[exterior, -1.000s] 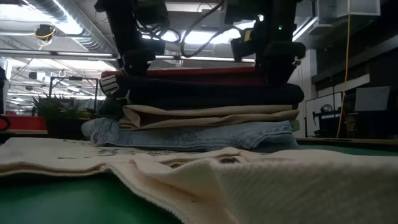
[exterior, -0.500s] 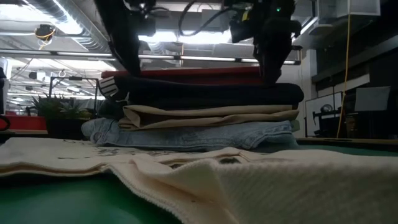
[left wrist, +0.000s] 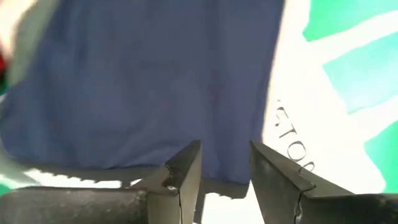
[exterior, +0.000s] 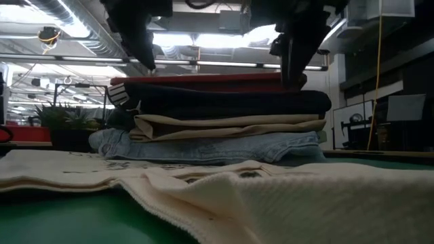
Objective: Fold Laundry from Bin
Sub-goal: Stack the dark blue boxers on top of the green shirt
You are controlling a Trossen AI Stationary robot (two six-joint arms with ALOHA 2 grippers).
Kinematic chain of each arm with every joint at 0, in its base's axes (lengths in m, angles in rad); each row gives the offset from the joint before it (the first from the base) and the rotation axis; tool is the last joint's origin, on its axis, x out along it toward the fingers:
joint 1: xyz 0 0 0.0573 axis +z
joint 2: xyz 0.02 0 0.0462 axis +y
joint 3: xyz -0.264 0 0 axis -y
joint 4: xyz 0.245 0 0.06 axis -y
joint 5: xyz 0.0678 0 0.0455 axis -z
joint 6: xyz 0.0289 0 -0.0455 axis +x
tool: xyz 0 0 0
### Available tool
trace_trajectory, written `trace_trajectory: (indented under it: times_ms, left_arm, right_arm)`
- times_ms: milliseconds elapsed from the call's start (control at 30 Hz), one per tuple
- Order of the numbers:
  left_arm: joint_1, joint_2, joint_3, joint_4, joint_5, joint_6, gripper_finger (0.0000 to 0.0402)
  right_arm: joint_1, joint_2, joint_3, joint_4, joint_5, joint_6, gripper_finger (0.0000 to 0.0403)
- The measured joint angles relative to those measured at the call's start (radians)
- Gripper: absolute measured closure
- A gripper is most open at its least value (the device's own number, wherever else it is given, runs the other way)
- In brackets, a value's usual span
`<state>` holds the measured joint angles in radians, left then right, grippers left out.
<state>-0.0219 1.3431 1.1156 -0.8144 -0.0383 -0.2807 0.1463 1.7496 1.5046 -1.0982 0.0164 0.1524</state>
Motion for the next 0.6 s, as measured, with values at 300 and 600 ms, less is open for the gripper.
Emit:
trace_trajectory:
  times_ms: [300,600]
  left_arm:
    - [-0.133,0.113,0.0,0.006,-0.109,-0.032,0.0273]
    - [-0.163,0.177,0.0,-0.007,-0.114,-0.032,0.0273]
  right_arm:
    - [0.073,0.001,-0.082,0.083,0.044,0.0,0.0237]
    - [0.076,0.001,-0.134,0.07,0.043,0.028,0.0237]
